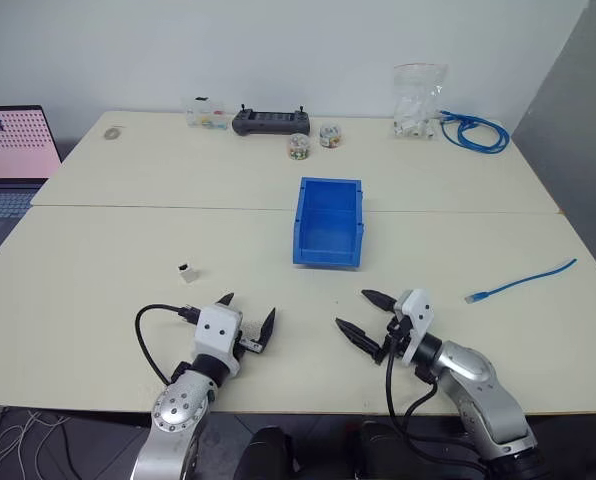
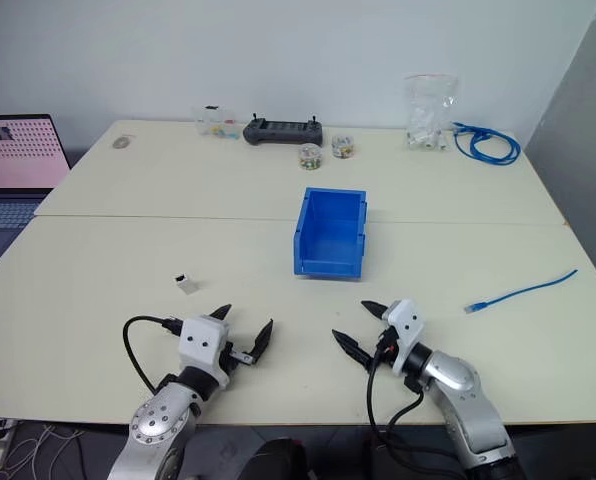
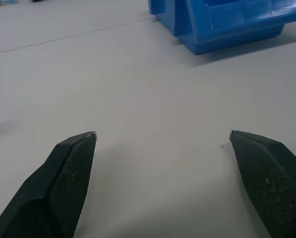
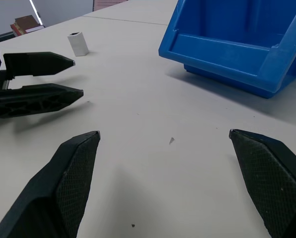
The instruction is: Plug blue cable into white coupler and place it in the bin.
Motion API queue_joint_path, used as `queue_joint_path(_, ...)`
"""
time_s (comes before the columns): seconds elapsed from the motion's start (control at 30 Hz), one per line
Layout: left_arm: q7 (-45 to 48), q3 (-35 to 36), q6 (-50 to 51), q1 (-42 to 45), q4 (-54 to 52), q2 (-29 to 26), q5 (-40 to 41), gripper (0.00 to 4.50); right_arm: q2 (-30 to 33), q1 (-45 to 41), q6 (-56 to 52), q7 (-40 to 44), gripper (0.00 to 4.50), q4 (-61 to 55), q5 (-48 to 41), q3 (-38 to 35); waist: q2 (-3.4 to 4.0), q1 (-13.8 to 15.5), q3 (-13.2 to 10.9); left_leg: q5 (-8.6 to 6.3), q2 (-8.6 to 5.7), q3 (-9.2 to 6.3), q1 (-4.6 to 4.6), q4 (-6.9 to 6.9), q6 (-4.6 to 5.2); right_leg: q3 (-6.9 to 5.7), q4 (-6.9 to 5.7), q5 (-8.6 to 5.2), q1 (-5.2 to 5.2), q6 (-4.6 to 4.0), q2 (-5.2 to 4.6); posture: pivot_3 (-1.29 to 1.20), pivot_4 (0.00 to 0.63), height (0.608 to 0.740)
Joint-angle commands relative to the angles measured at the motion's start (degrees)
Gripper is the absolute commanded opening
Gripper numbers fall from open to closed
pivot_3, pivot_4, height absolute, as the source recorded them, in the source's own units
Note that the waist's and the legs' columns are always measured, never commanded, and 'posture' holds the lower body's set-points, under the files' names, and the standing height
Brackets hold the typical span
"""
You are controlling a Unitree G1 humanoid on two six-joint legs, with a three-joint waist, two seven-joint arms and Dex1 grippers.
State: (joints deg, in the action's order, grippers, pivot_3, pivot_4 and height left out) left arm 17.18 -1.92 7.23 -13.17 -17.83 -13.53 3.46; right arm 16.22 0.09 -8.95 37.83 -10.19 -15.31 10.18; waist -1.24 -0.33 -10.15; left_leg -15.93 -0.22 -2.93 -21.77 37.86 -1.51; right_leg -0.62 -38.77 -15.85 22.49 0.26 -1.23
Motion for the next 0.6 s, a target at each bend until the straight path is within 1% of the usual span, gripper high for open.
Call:
queue_joint_path(0.03, 1.13, -0.28, -1.1, -0.63, -1.55, -0.04, 1.24, 4.5, -0.1, 0.05, -0.23, -0.26, 4.42, -3.21, -0.71, -0.12, 0.0, 0.0, 0.0, 0.0, 0.0, 0.0, 0.0, 0.0, 0.0, 0.0, 0.0, 0.0, 0.0, 0.0, 0.0, 0.0, 0.15, 0.74)
queue_joint_path(0.2, 0.74, -0.39, 0.23, -1.45, -2.47, -0.51, 0.25, 4.5, 0.21, 0.12, -0.34, 0.07, 4.42, -3.25, -0.63, 0.16, 0.0, 0.0, 0.0, 0.0, 0.0, 0.0, 0.0, 0.0, 0.0, 0.0, 0.0, 0.0, 0.0, 0.0, 0.0, 0.0, 0.15, 0.74)
queue_joint_path(0.43, 1.51, 0.24, -2.82, -3.43, -3.61, -1.04, 0.47, 4.5, 0.23, -0.33, 0.41, 0.3, 4.42, -2.05, 0.05, 0.44, 0.0, 0.0, 0.0, 0.0, 0.0, 0.0, 0.0, 0.0, 0.0, 0.01, 0.0, 0.0, 0.0, 0.0, 0.0, 0.0, 0.15, 0.74)
queue_joint_path(0.6, 1.64, 1.14, -0.83, -3.7, -4.25, -1.71, 1.41, 4.5, 0.11, -0.64, 0.79, -0.4, 4.42, -1.59, 1.34, 0.79, 0.0, 0.0, 0.0, 0.0, 0.0, 0.0, 0.0, 0.0, 0.0, 0.0, 0.01, 0.0, 0.0, 0.0, 0.0, 0.0, 0.15, 0.74)
